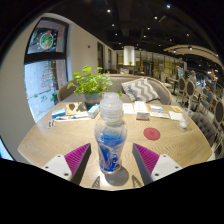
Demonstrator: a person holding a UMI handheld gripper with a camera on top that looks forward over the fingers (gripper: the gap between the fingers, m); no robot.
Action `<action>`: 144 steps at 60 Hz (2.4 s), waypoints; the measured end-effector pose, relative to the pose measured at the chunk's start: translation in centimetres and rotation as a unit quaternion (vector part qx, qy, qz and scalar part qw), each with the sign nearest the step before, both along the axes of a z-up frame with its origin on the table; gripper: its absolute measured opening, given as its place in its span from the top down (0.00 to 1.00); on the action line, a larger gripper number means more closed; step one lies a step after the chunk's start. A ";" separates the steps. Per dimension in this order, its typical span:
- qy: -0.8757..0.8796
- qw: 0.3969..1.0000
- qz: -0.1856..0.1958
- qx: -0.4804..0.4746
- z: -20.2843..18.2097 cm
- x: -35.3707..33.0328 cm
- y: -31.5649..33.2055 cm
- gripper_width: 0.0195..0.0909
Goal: Pour water
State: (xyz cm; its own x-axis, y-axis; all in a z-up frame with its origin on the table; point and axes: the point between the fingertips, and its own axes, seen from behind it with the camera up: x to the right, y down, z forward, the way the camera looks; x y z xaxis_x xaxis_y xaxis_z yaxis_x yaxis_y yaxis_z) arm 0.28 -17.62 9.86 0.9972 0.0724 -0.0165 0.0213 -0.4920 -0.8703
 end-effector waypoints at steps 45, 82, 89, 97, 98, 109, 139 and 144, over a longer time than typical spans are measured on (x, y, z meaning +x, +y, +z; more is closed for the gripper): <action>0.106 0.991 -0.003 0.081 9.6 -10.7 14.2 0.84; 0.810 0.570 -0.123 -0.066 11.5 -16.7 30.9 0.84; 0.835 0.523 -0.149 -0.087 8.9 -16.2 31.9 0.84; 0.825 0.534 -0.156 -0.099 7.8 -16.3 31.7 0.85; 0.821 0.541 -0.154 -0.099 7.8 -16.3 31.6 0.85; 0.707 0.697 -0.102 -0.068 10.3 -14.6 30.6 0.84; 0.059 0.984 -0.055 0.158 16.4 8.7 25.5 0.84; 0.001 0.989 -0.062 0.135 13.0 11.6 24.1 0.84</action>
State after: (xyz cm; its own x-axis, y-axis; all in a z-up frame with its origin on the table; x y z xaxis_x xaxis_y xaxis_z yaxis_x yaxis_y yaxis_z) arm 11.87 6.46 22.90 0.9987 -0.0481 -0.0144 -0.0257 -0.2413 -0.9701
